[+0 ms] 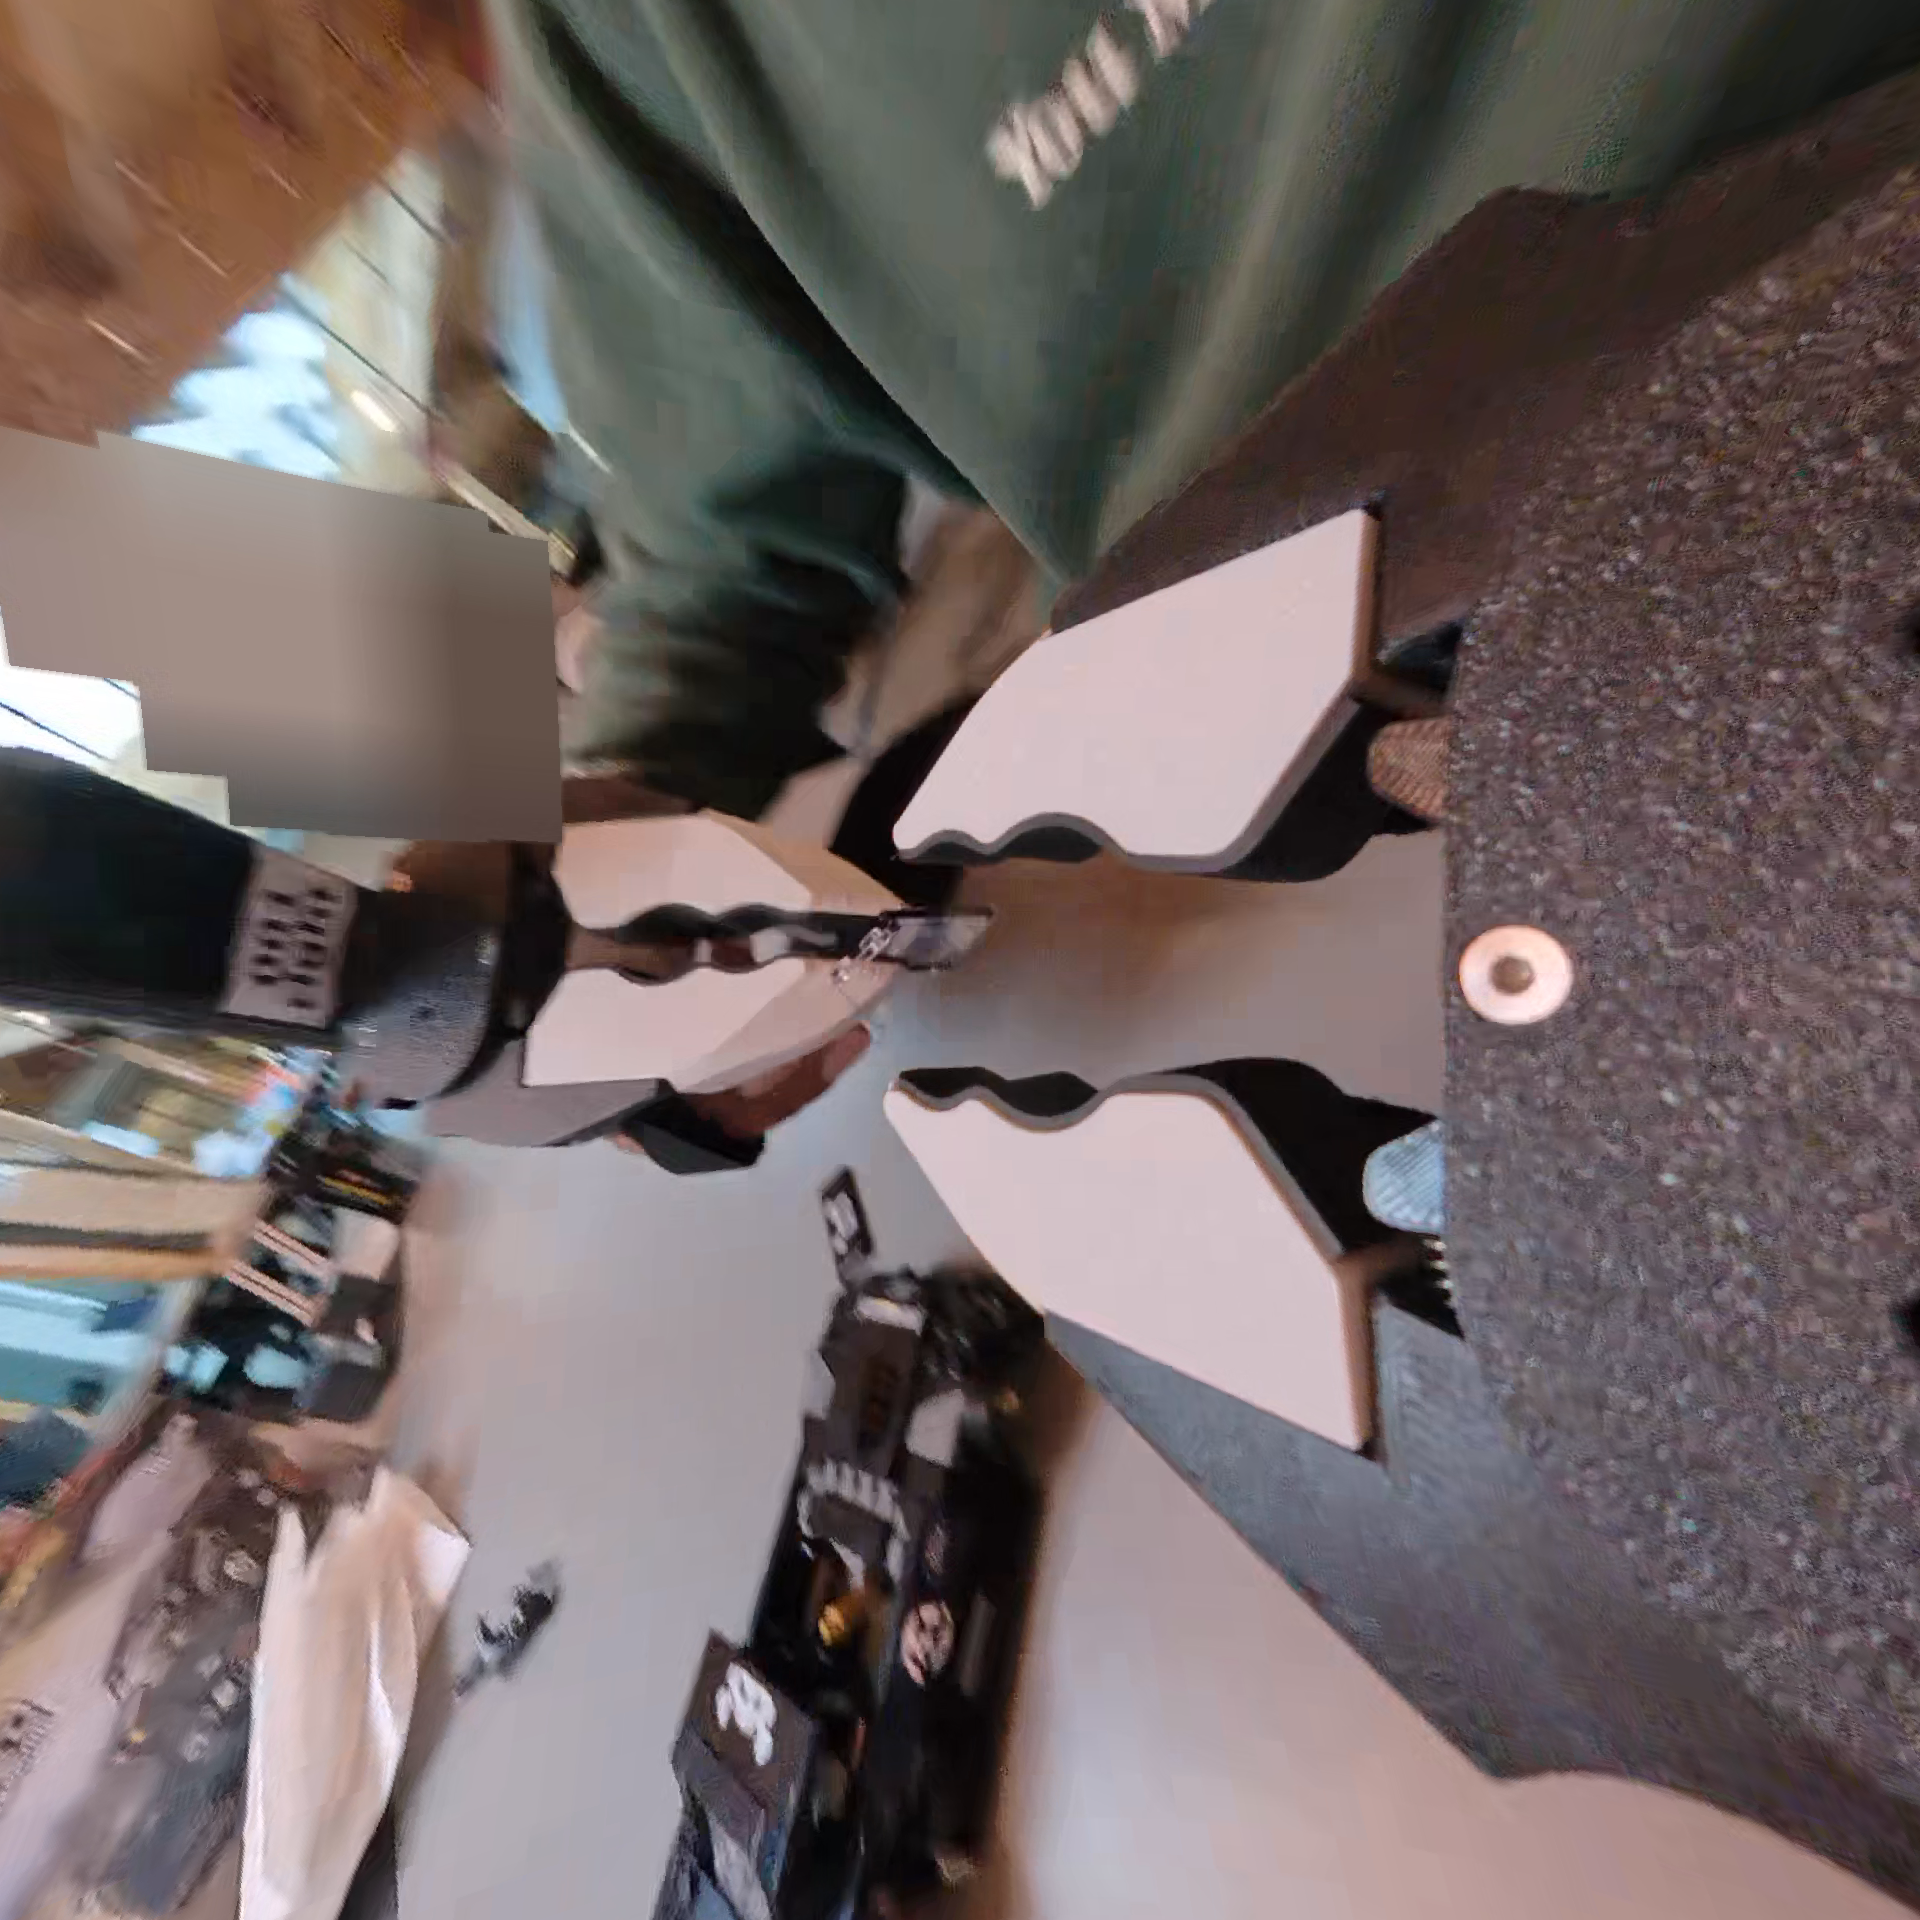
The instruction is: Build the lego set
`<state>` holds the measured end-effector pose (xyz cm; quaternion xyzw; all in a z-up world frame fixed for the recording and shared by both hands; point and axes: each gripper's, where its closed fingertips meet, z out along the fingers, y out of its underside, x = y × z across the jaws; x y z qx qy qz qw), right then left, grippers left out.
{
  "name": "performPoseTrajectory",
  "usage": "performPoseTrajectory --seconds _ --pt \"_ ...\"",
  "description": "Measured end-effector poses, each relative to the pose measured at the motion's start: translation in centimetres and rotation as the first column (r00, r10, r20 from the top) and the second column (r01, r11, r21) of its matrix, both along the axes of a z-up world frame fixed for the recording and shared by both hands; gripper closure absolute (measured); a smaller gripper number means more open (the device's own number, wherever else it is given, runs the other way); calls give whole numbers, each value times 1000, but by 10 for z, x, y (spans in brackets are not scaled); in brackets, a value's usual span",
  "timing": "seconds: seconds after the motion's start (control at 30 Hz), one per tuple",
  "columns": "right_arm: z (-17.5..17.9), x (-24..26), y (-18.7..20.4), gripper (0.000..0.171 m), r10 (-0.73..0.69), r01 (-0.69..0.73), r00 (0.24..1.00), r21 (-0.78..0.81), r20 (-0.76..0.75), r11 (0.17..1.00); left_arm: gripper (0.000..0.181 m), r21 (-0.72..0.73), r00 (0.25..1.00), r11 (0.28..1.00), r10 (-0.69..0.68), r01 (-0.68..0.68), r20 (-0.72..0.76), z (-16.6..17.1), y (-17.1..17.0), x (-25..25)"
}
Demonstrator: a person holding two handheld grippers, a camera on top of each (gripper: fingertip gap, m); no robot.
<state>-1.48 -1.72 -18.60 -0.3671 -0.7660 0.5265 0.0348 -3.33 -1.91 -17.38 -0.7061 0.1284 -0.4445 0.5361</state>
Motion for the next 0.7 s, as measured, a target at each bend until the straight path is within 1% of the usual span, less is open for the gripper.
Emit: performPoseTrajectory --seconds 0.03,0.07,0.13,0.2,0.3,0.33,0.43,0.47,0.5,0.53,0.6,0.63,0.7 --pt "5 0 3 164 -29 29 1000 -8 -11 1000 143 -6 997 1000 -13 13 72 7 0 -1" --pt "7 -1 5 164 -53 53 998 1 -16 999 142 -14 994 1000 -23 25 109 9 0 0" --pt "10 0 3 164 -57 57 998 10 -14 998 142 -21 993 999 -38 41 114 8 1 5" --pt "9 -2 1 164 -57 57 998 45 -3 997 145 -25 995 999 -42 44 85 5 3 12" --pt "8 -5 -3 164 -49 48 999 108 8 993 164 -28 997 998 -52 53 60 3 3 20" --pt "8 -6 -4 165 -44 42 999 120 9 992 166 -19 997 999 -40 41 61 4 4 19" --pt "18 -12 0 164 -75 80 996 130 -50 988 168 -26 992 999 -36 39 124 9 2 12" --pt "26 -14 4 158 -94 104 991 116 -90 988 168 -25 985 999 -28 32 168 12 3 9" --pt "36 -16 9 147 -126 138 983 85 -136 987 168 -16 975 999 -24 28 222 17 2 5" --pt "46 -17 16 140 -169 178 970 38 -176 983 168 -6 959 1000 -20 22 283 23 2 -1" --pt "58 -16 31 137 -277 264 939 -88 -203 960 168 14 910 1000 -20 16 415 36 1 -12" --pt "58 -16 35 137 -324 296 928 -161 -183 941 169 17 879 1000 -19 13 476 41 2 -18" --pt "50 -15 35 137 -371 324 923 -311 -104 893 169 26 805 1000 -19 4 593 50 3 -28"
